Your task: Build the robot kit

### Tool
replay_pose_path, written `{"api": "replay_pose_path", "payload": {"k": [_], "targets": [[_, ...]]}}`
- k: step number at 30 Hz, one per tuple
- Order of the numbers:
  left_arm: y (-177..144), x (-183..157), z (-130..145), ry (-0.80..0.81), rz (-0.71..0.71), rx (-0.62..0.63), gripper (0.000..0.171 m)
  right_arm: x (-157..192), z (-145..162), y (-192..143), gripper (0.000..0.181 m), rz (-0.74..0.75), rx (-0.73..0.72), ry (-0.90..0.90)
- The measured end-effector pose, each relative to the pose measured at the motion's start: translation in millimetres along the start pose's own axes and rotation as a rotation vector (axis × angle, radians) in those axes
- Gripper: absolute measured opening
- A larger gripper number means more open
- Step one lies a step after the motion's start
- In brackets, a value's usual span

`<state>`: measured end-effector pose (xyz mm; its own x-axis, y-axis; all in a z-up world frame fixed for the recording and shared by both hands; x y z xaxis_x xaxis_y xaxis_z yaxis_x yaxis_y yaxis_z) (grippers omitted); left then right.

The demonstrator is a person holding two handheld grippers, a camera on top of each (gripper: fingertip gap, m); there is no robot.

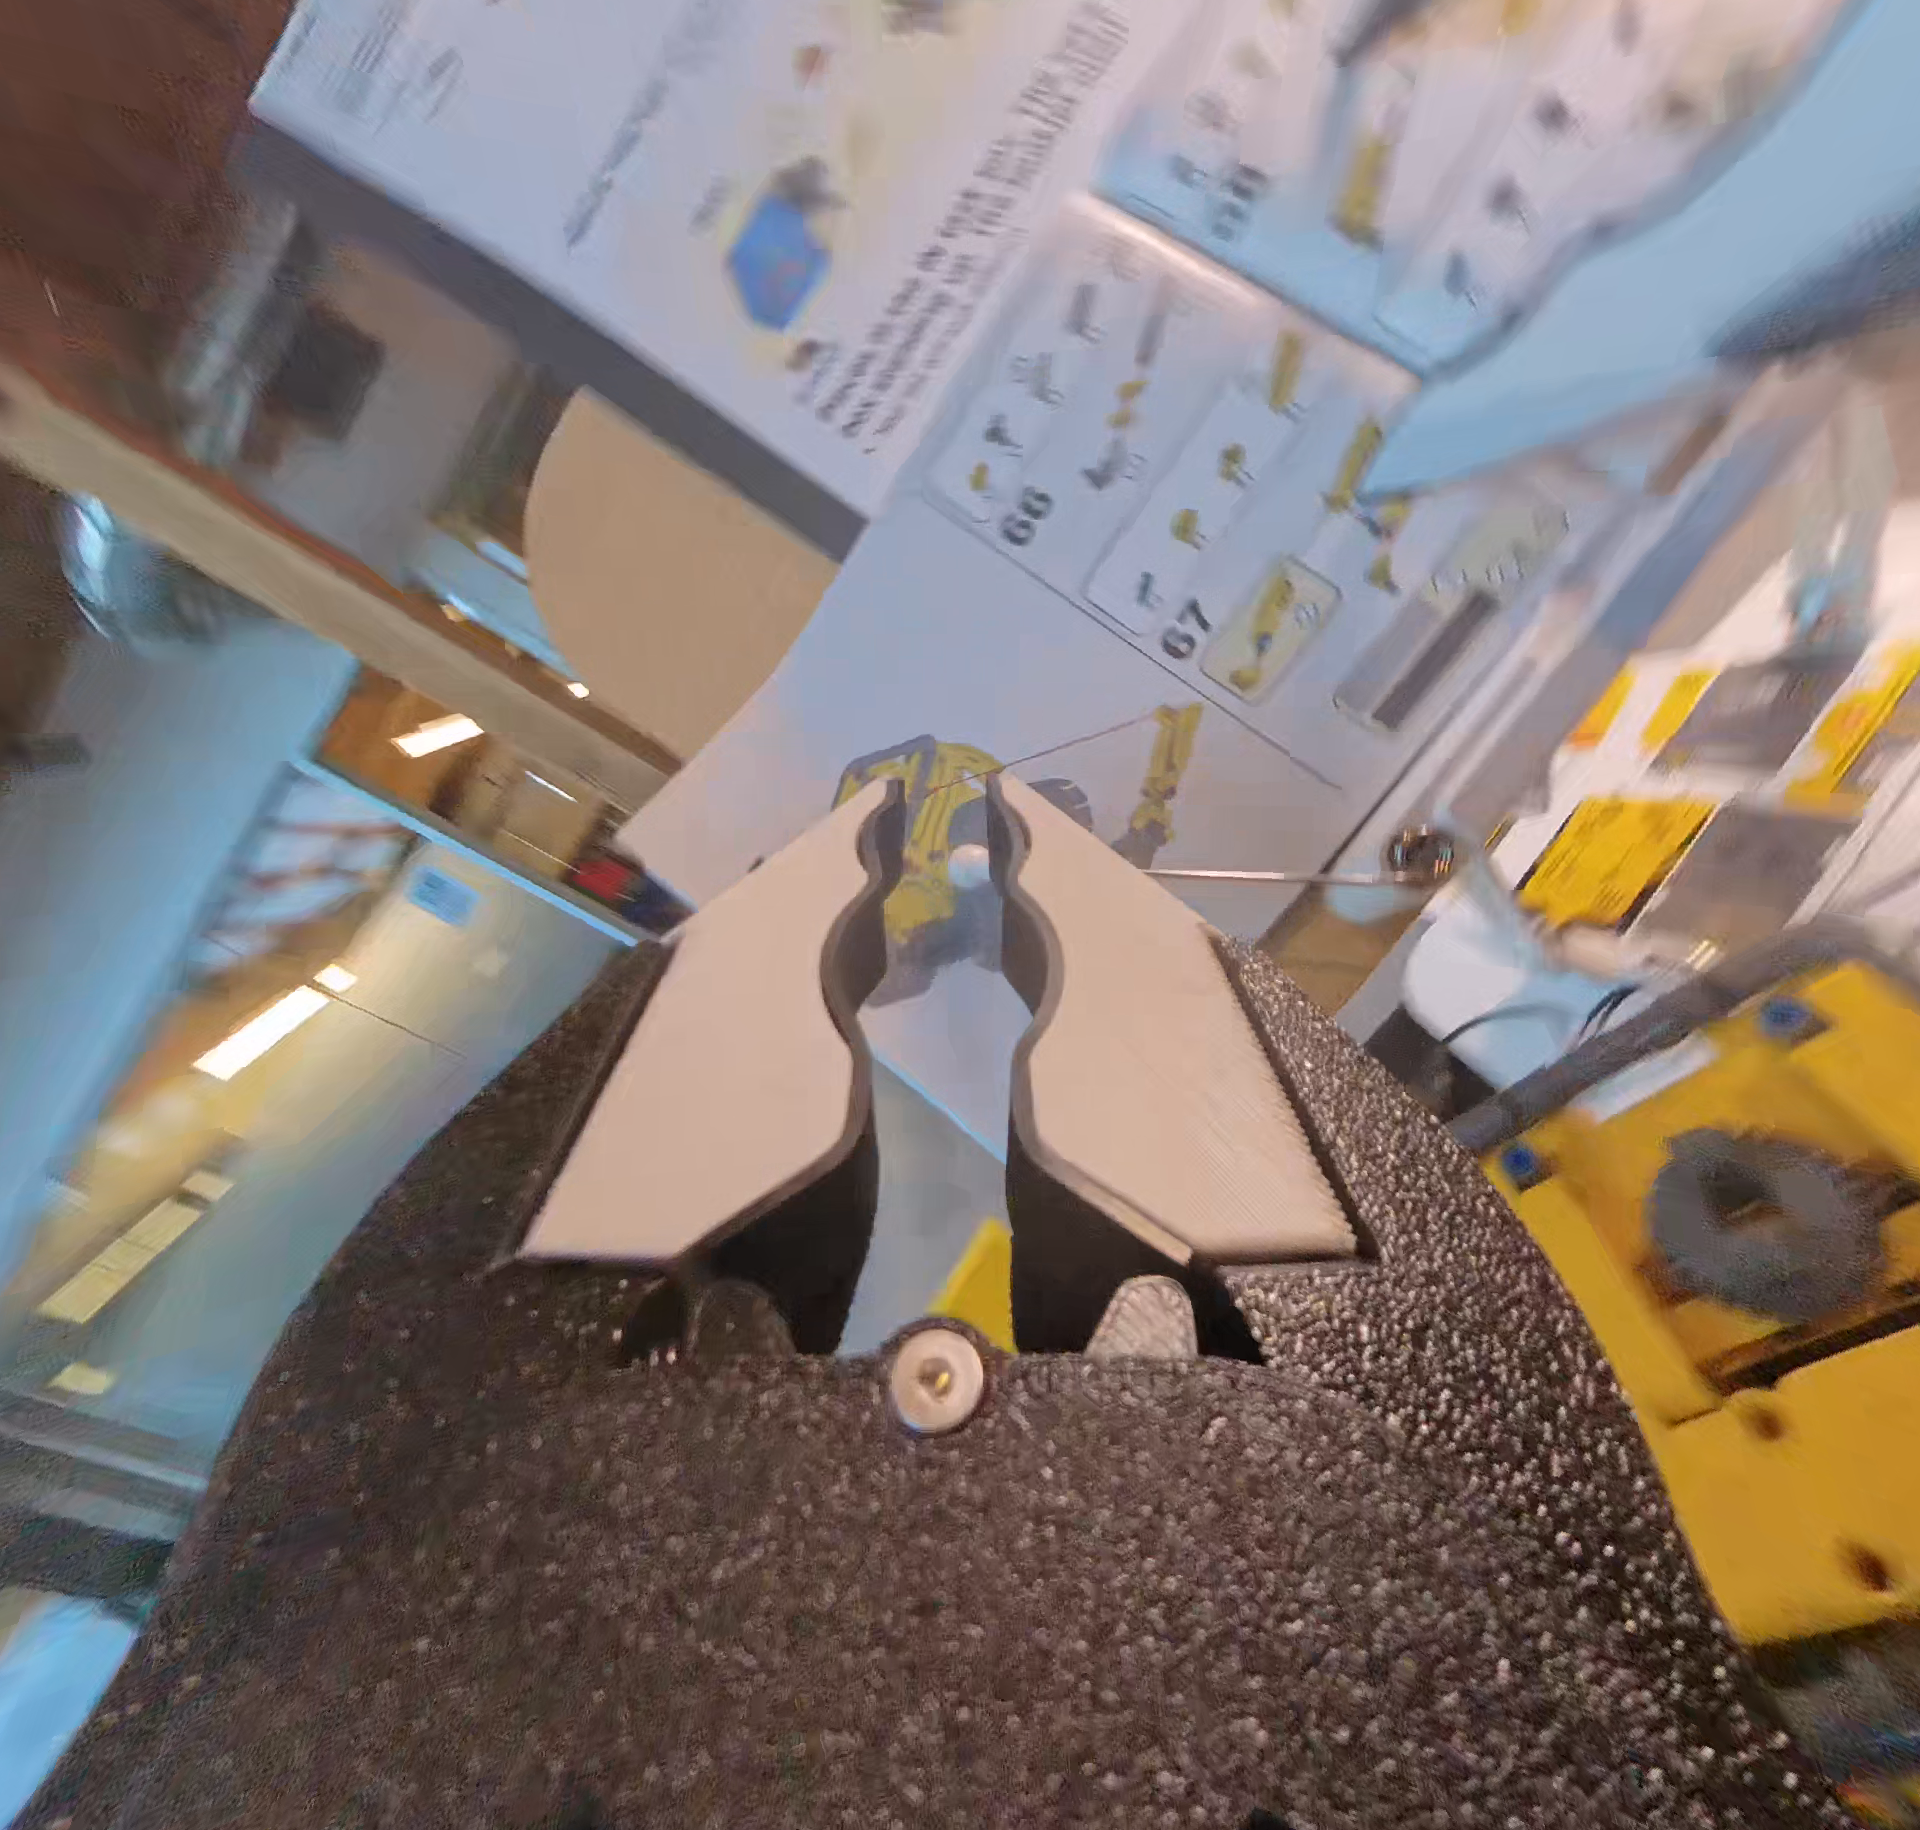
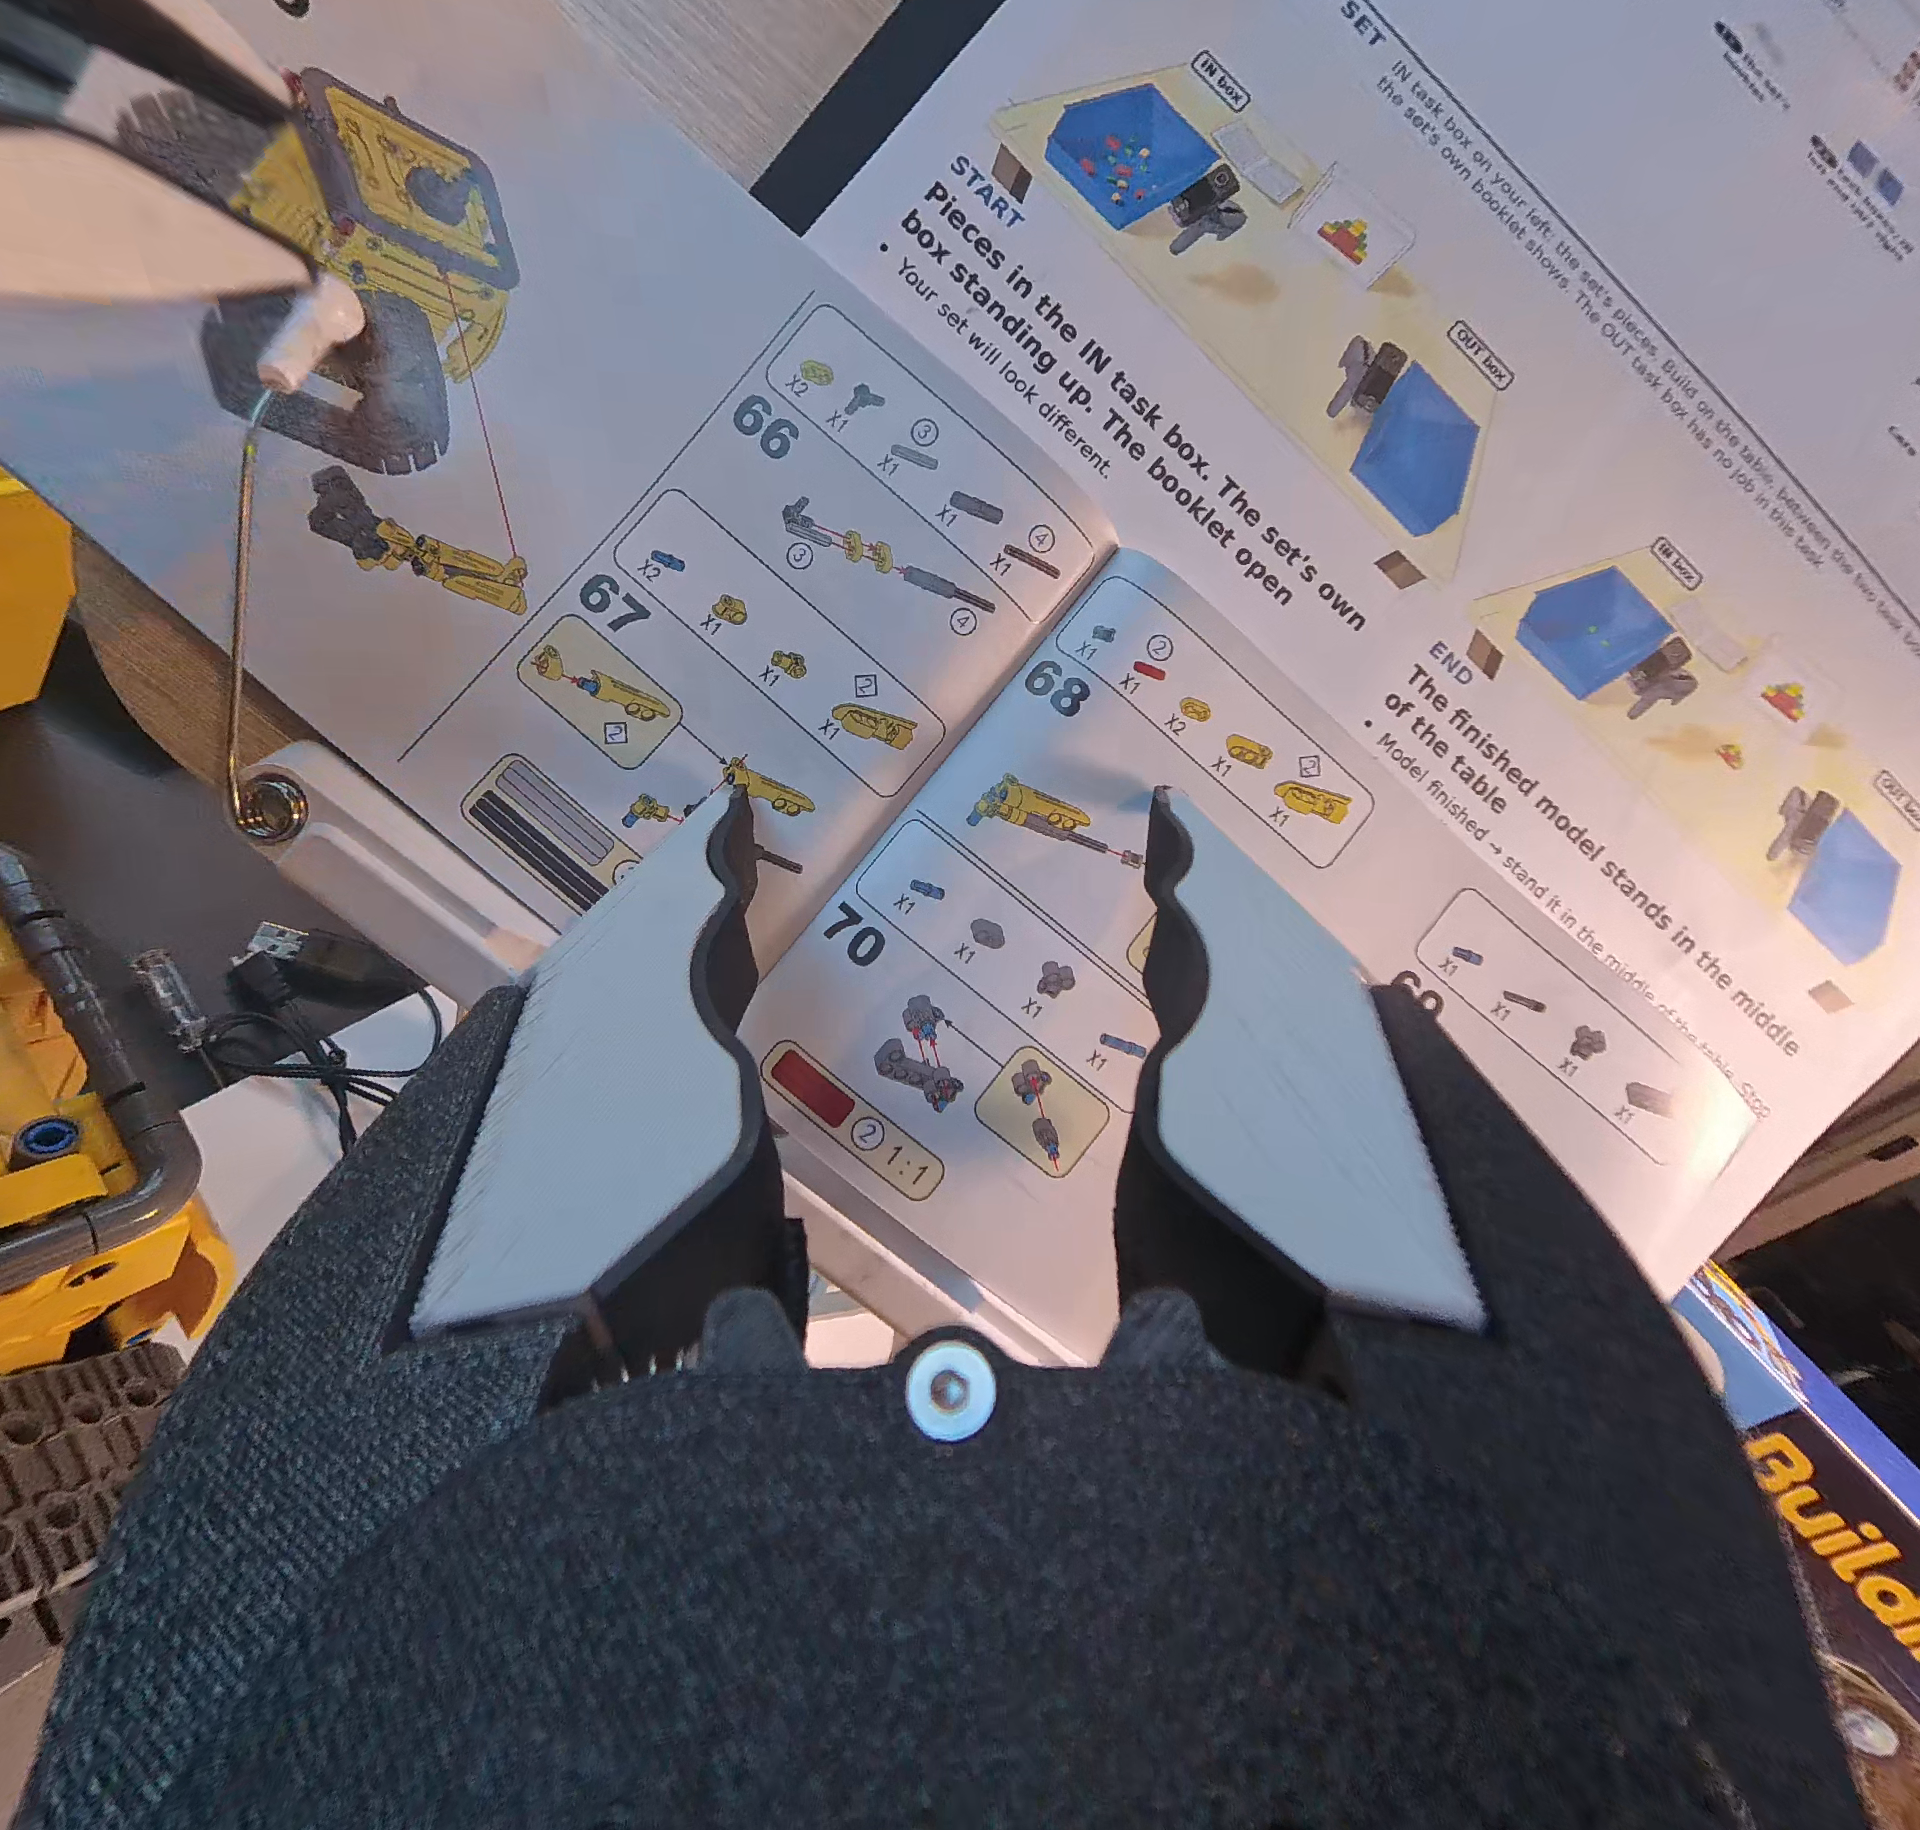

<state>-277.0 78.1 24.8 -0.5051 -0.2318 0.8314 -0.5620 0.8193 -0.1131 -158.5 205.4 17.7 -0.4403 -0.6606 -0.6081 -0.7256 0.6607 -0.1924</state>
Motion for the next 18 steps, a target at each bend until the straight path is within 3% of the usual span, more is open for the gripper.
{"api": "replay_pose_path", "payload": {"k": [2, 5, 8, 10, 12, 14, 18], "targets": [[-6, 11, 9, -0.357, 0.11, -0.016, 0.02, 0, 1, 0, 0.075, -0.004, -0.002, 0.005], [-4, 10, 24, -0.833, 0.381, 0.047, 0.043, -1, 1, 1, 0.075, -0.012, -0.002, 0.01], [1, 1, 25, -1.024, 0.547, 0.05, 0.04, -1, 1, 1, 0.076, -0.016, -0.005, 0.011], [12, -5, 20, -1.018, 0.59, 0.117, 0.031, -1, 1, 1, 0.076, -0.018, -0.002, 0.016], [18, -9, 6, -0.961, 0.579, 0.141, 0.01, -1, 1, 1, 0.076, -0.02, 0.004, 0.017], [19, -13, -15, -0.828, 0.549, 0.143, 0.001, -1, 1, 1, 0.077, -0.028, 0.005, 0.02], [21, -40, -50, -0.465, 0.535, 0.146, 0.0, 1, 3, 2, 0.088, -0.054, 0.021, -0.007]]}}
Point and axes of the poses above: each gripper's, where its closed fingertips meet, y out along the fingers, z out of its underside, x = y × z across the jaws, the point moved 9 cm from there along -y, back along the fingers, and after that the axes turned 15 degrees about x, right-handed, at the moved point
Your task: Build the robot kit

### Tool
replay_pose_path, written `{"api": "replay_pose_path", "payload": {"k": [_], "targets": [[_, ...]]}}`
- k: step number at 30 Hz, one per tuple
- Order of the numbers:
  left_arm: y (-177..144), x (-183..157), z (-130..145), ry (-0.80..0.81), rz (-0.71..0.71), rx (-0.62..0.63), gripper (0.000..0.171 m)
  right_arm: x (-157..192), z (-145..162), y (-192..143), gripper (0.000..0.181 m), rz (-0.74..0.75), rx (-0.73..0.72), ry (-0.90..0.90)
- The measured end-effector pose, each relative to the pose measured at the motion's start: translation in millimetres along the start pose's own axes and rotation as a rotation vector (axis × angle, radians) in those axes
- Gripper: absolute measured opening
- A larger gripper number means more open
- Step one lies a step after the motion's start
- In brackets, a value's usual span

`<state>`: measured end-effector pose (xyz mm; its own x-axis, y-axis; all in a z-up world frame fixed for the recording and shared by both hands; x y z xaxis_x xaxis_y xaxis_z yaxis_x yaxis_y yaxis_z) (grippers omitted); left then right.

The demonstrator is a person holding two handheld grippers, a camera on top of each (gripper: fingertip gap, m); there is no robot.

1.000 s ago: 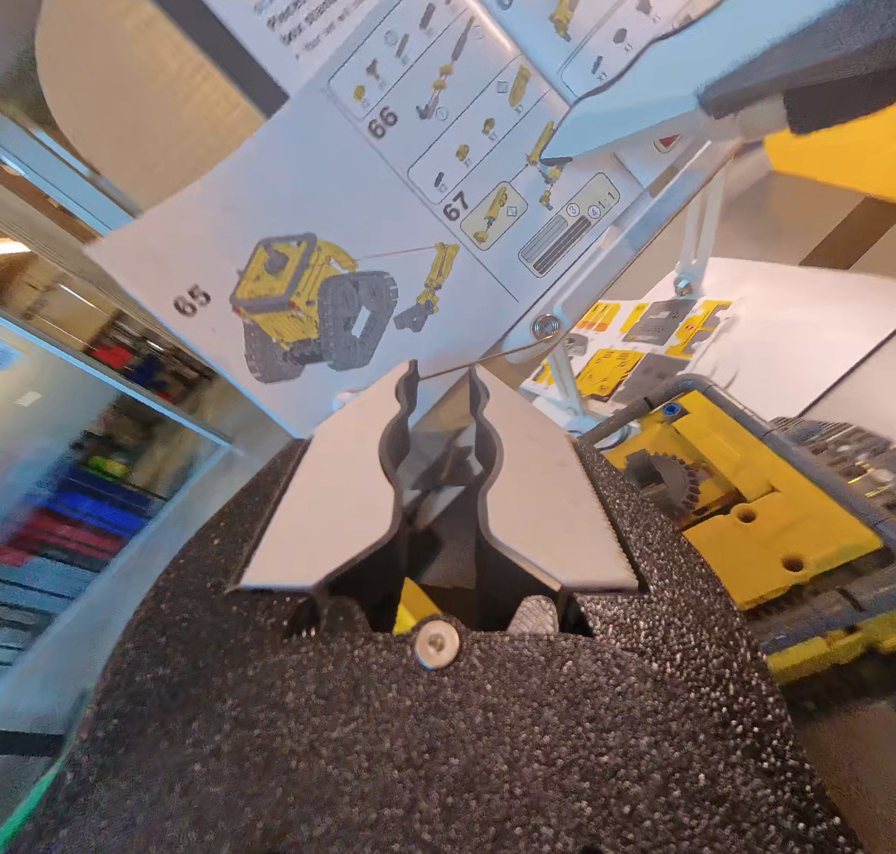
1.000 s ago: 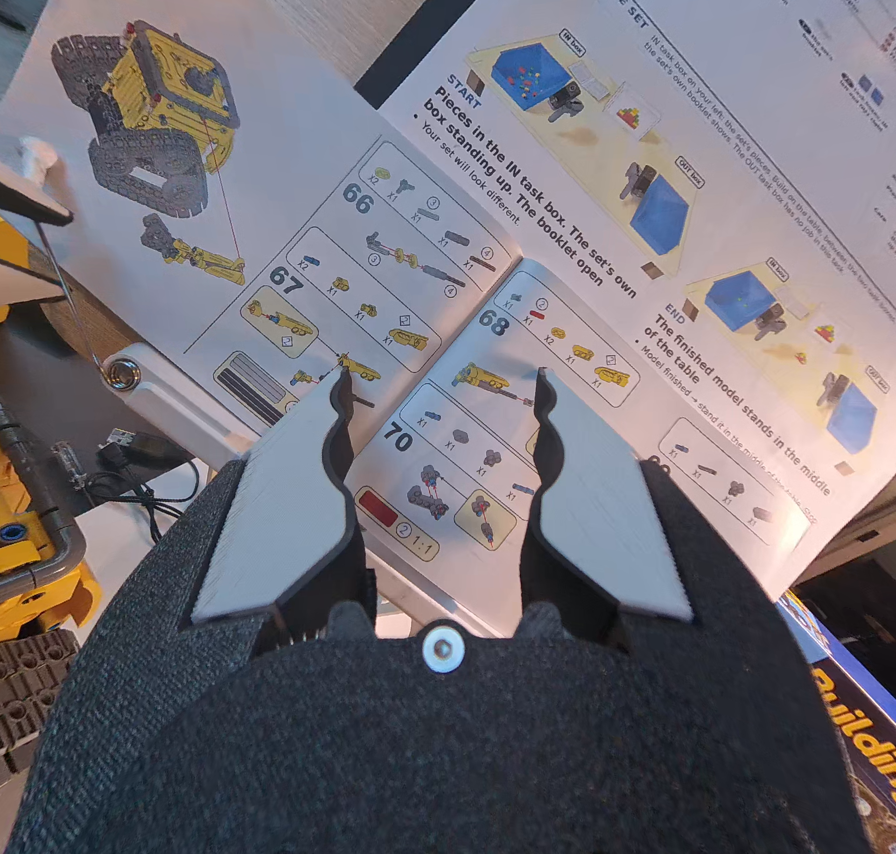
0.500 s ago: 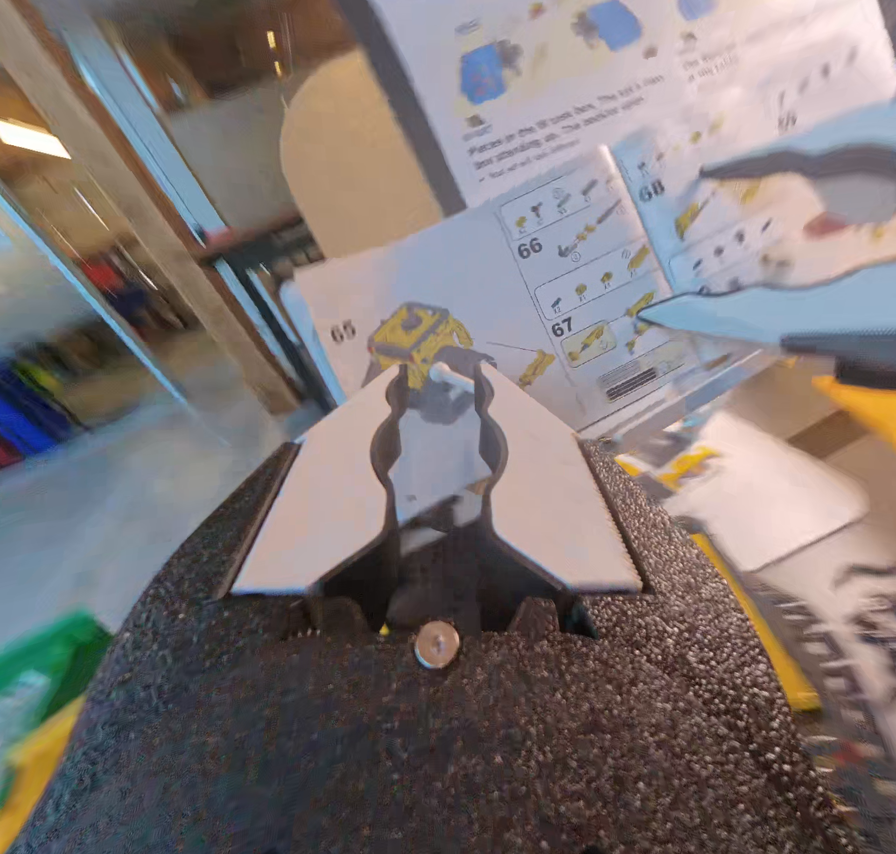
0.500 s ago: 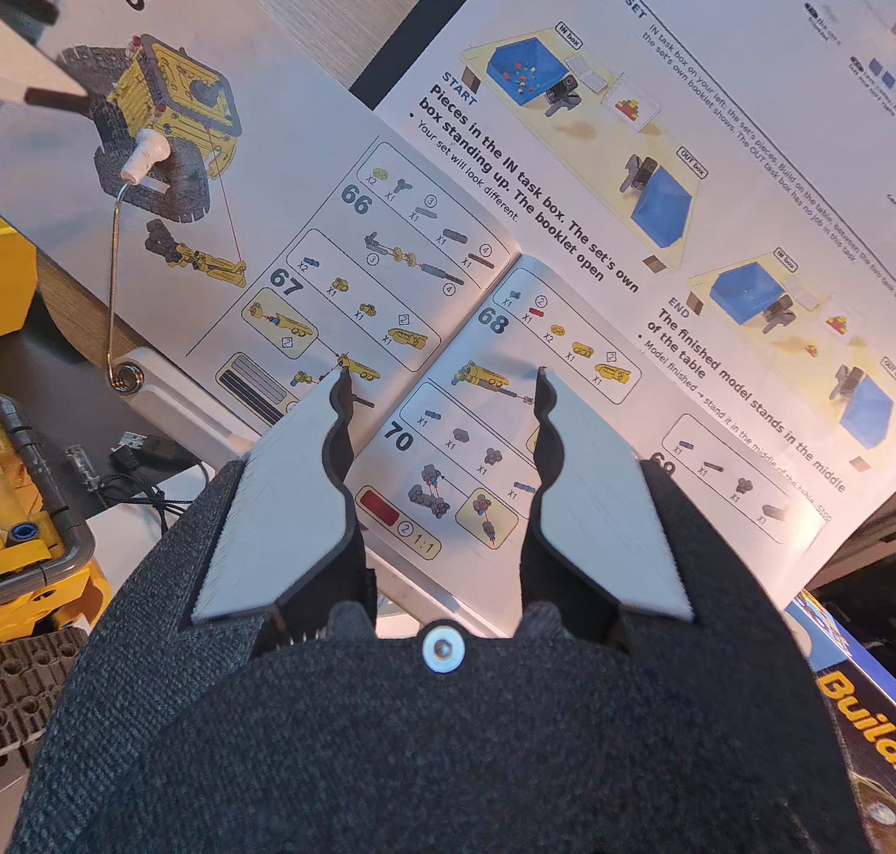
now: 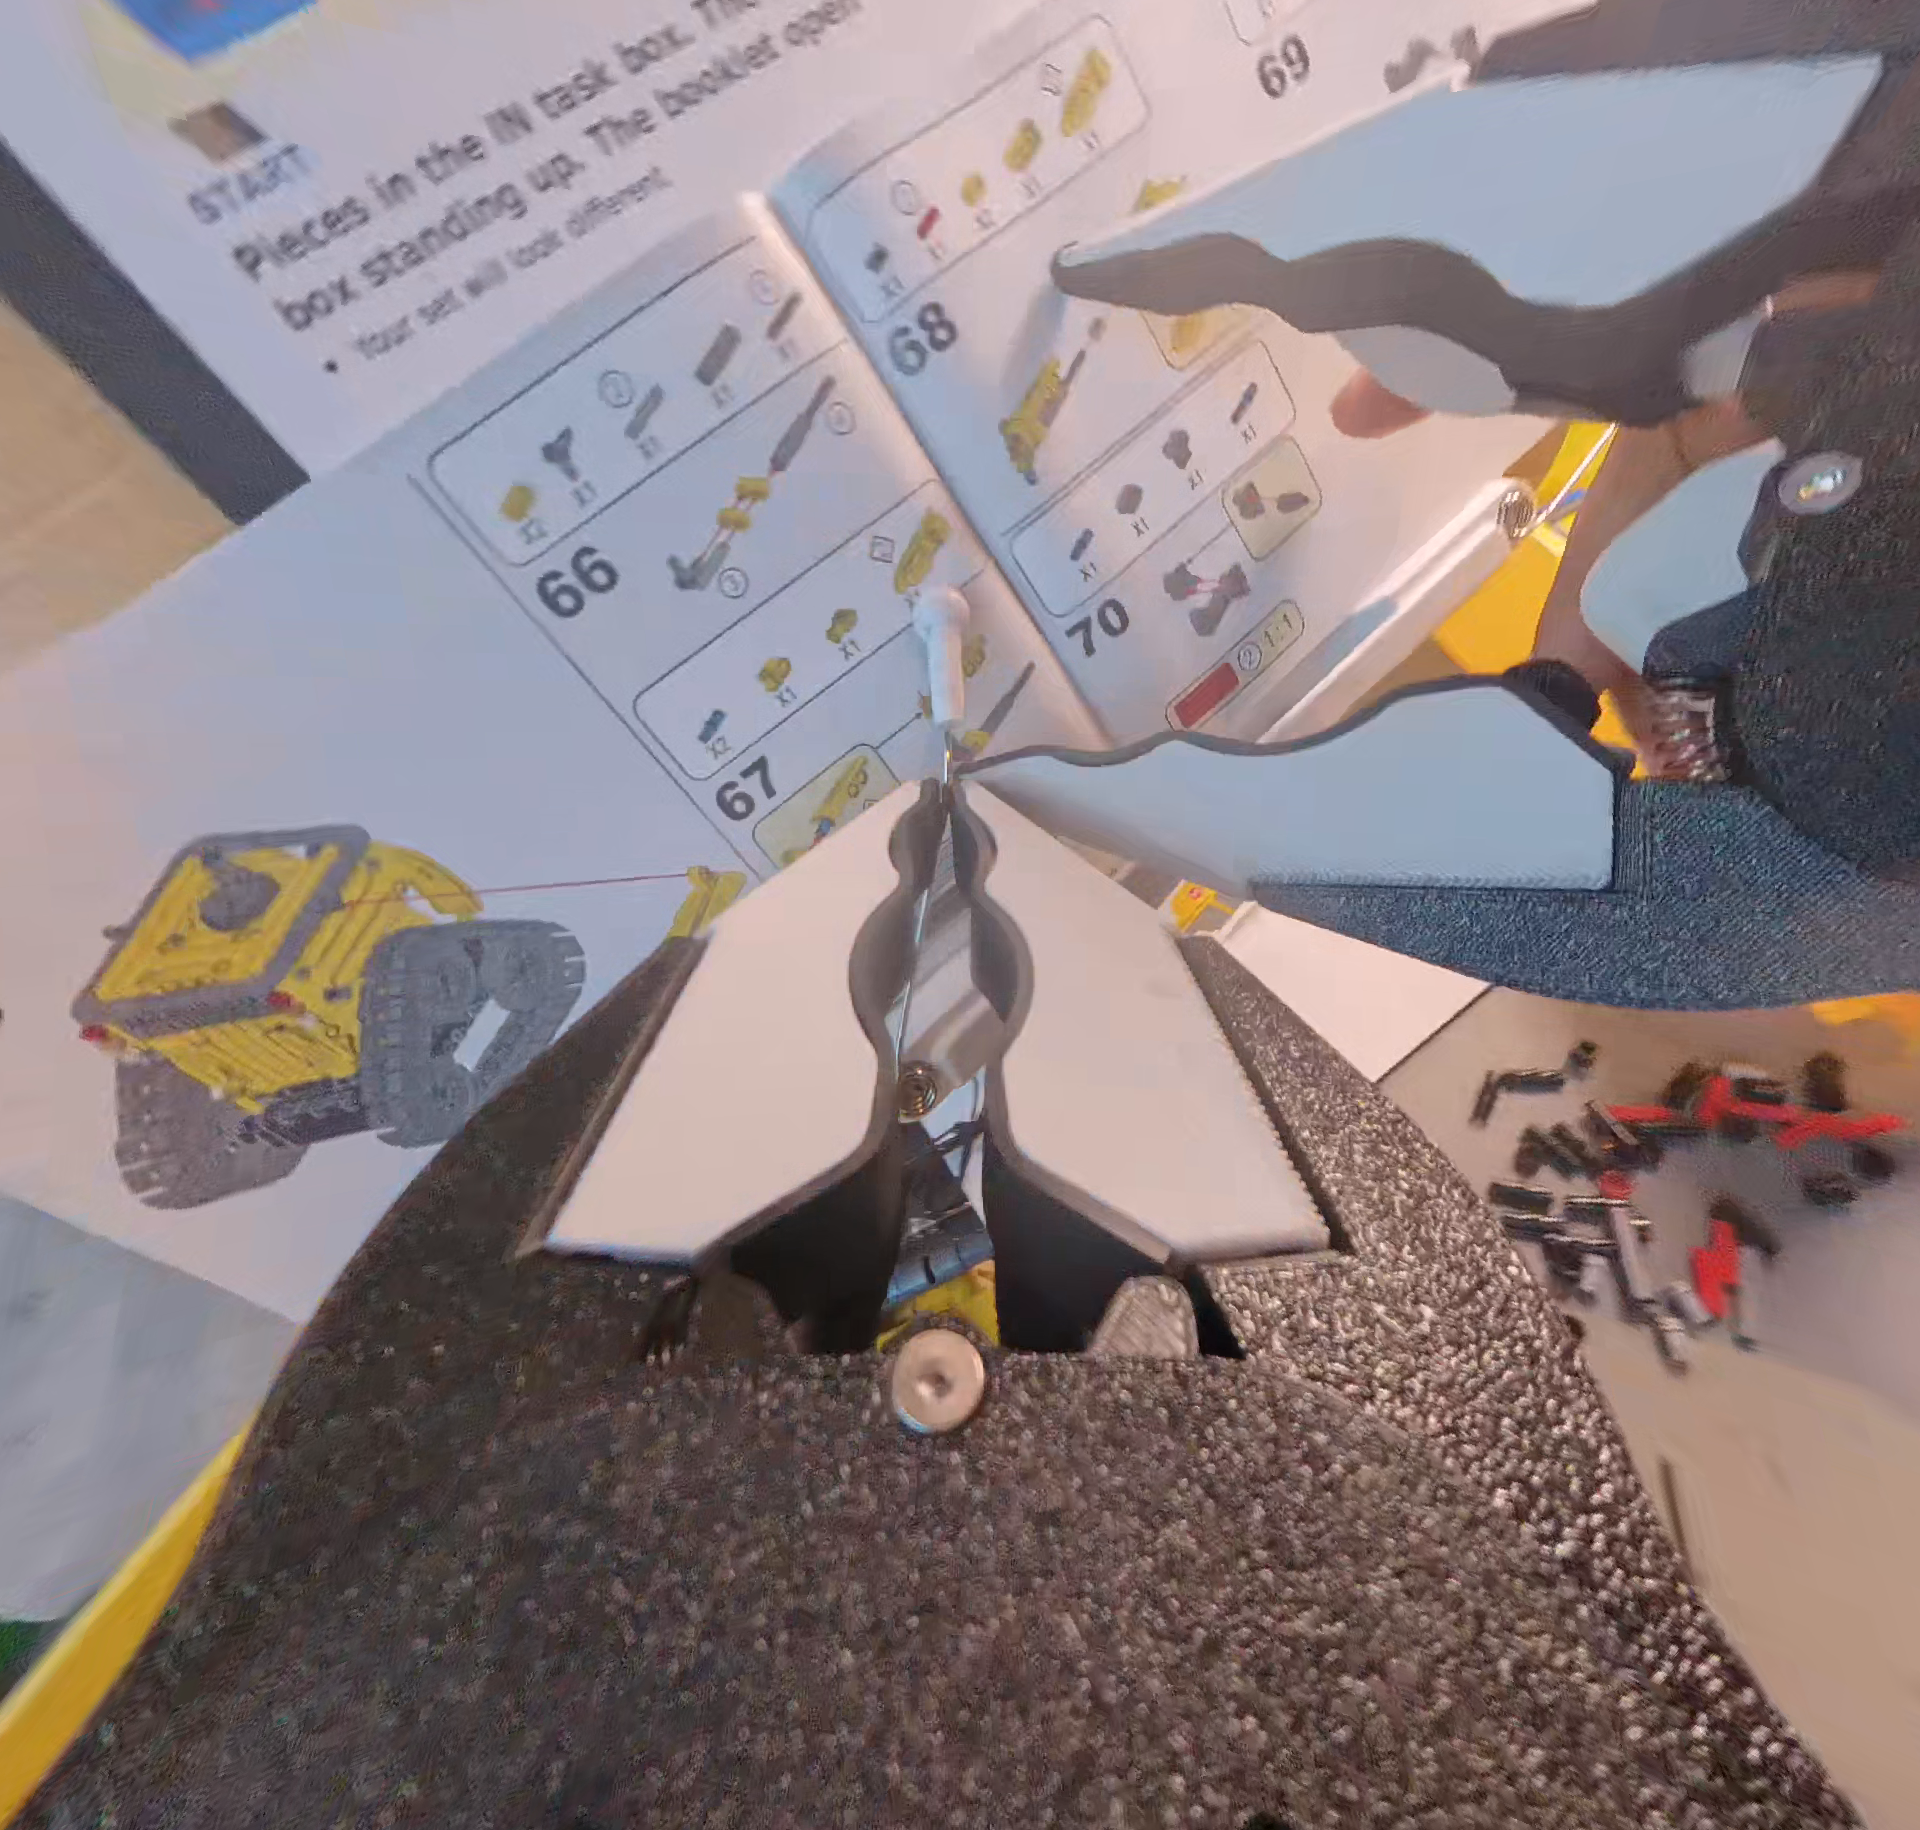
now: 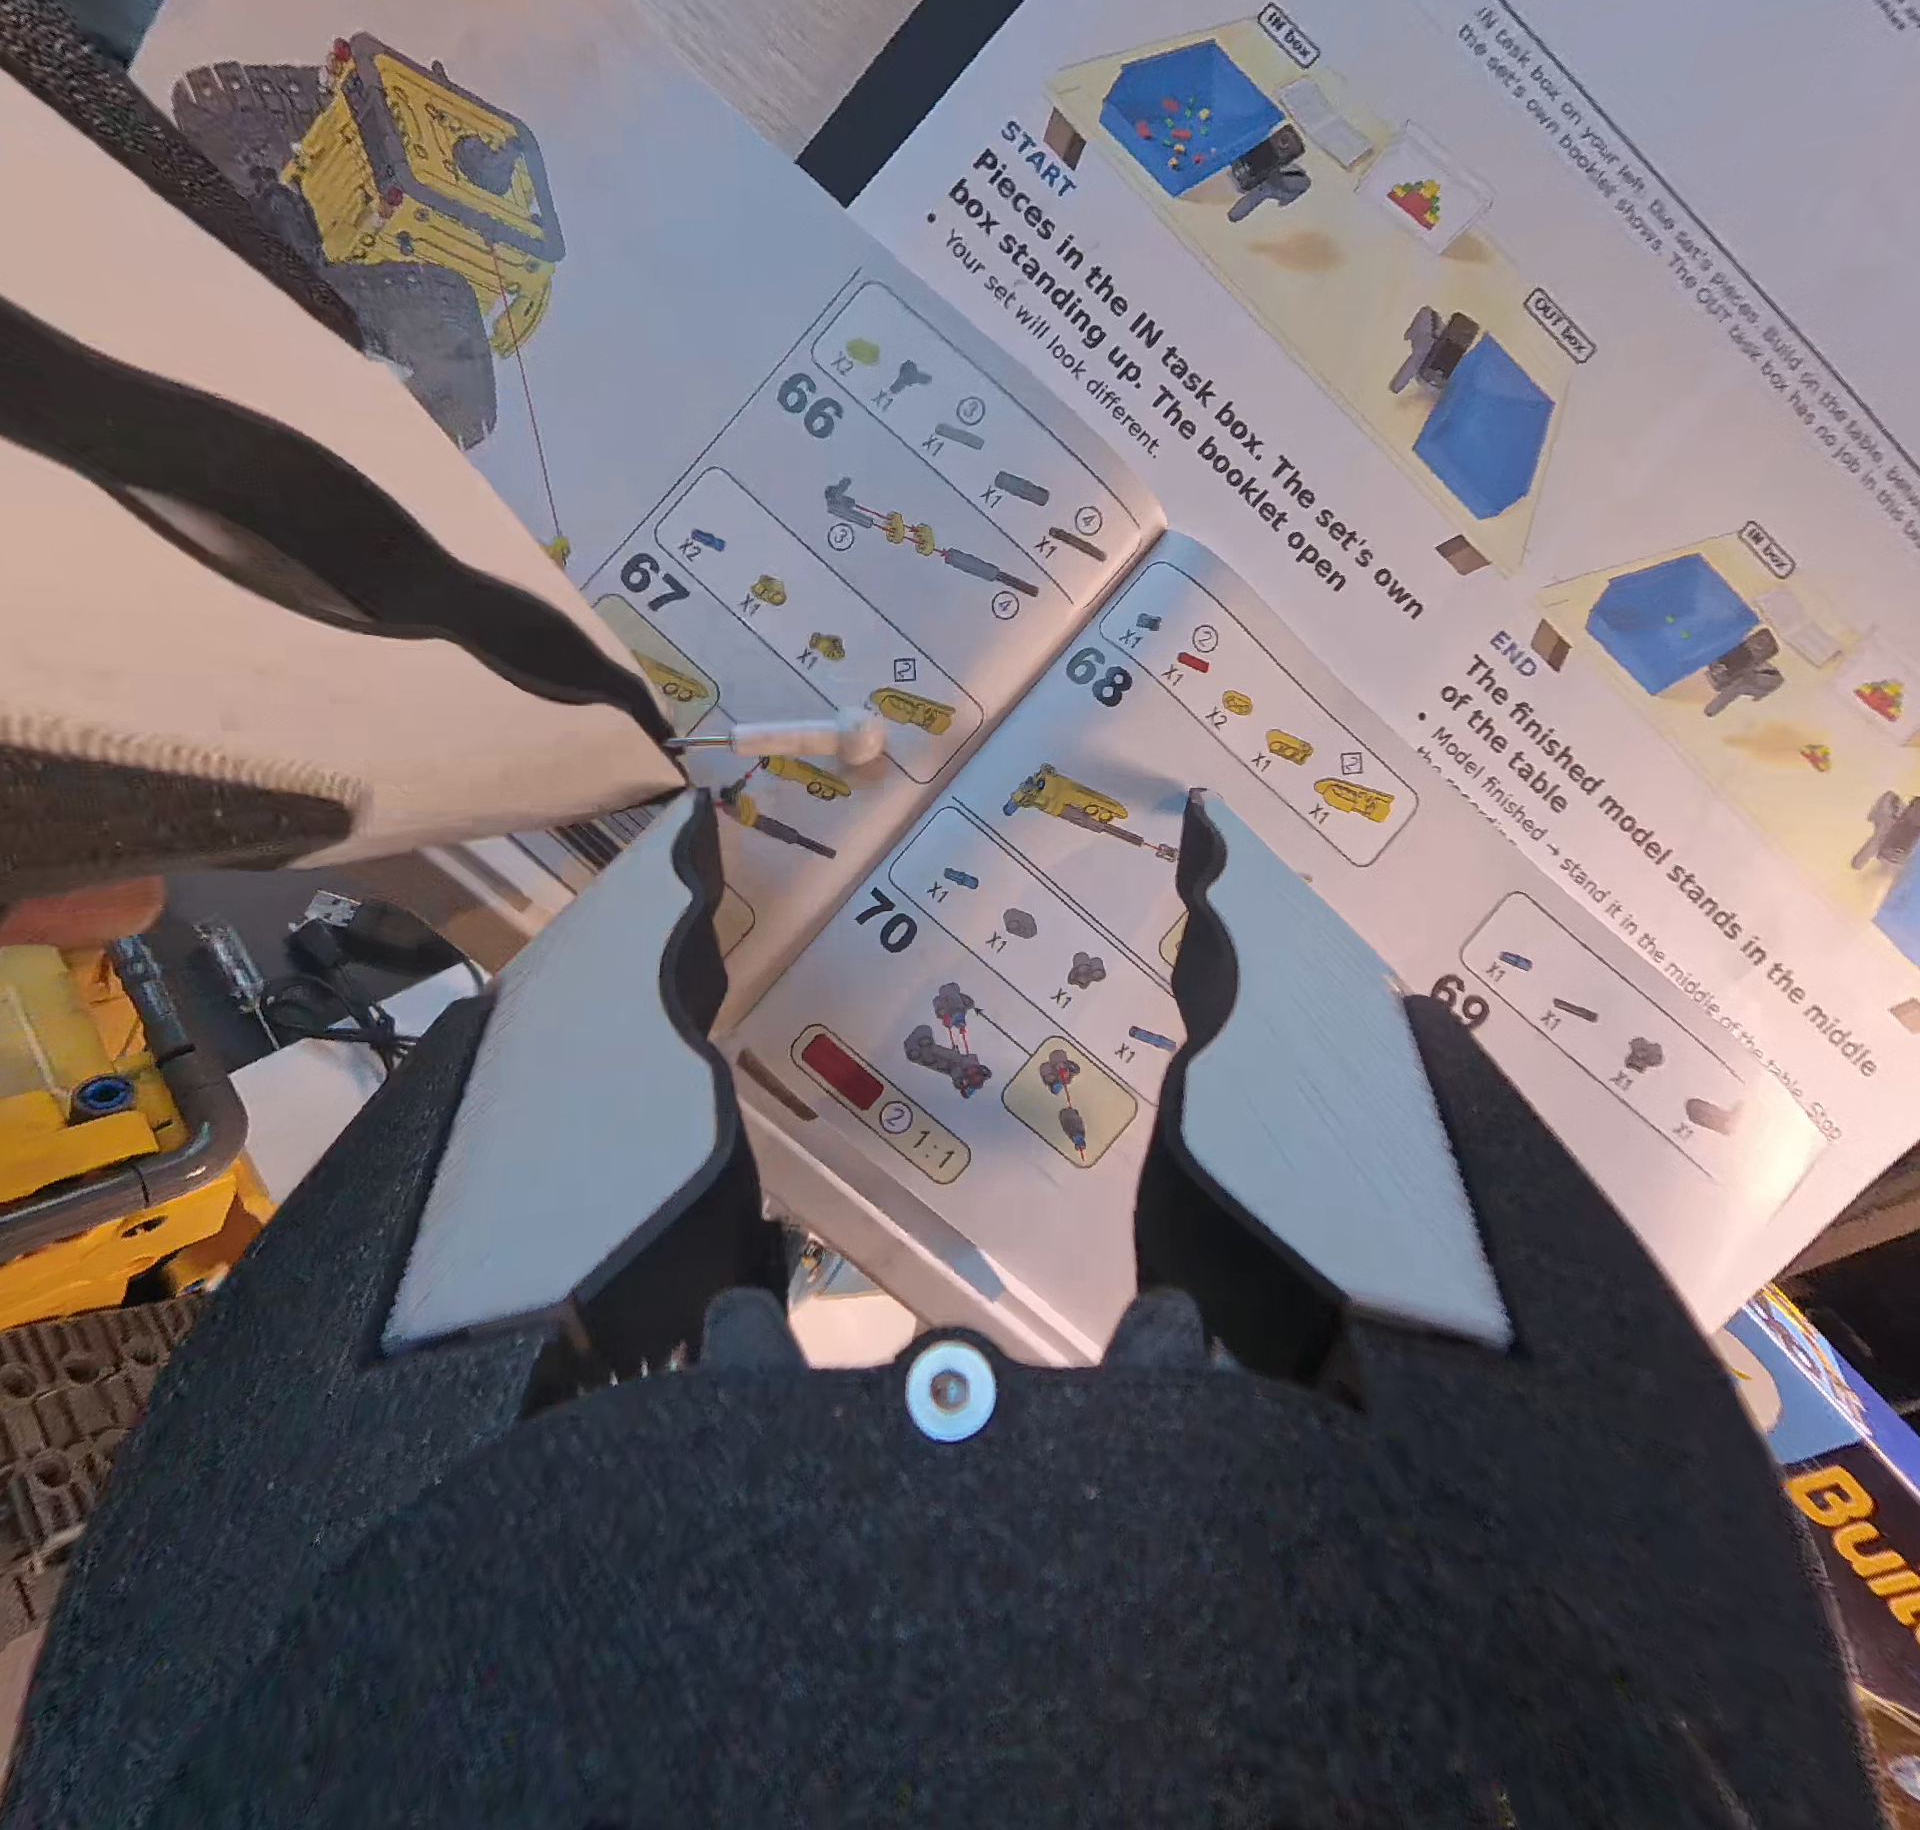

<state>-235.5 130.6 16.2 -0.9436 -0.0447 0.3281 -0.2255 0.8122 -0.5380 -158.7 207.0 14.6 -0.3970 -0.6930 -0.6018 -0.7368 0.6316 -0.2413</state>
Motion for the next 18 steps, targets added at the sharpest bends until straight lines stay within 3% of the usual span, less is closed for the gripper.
{"api": "replay_pose_path", "payload": {"k": [2, 7, 14, 18], "targets": [[1, -4, 0, 0.072, -0.025, 0.011, 0.001, 0, 3, -3, 0.087, -0.005, -0.011, -0.02], [-13, -1, 2, 0.02, 0.103, -0.036, 0.016, -16, 17, -25, 0.09, -0.047, -0.063, 0.057], [-22, -14, -12, 0.069, 0.051, -0.115, 0.014, -48, 61, -61, 0.074, -0.075, -0.08, 0.254], [-7, -36, -28, 0.085, 0.079, -0.099, 0.012, -54, 88, -62, 0.065, -0.062, -0.03, 0.171]]}}
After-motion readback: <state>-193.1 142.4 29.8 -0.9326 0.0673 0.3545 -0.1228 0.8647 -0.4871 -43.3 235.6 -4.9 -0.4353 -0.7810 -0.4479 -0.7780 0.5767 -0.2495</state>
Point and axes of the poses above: each gripper's, where its closed fingertips meet, y out along the fingers, z out of its underside, x = y × z across the jaws, the point moved 9 cm from there along -y, back along the fingers, and after that the axes turned 15 degrees about x, right-handed, at the moved point
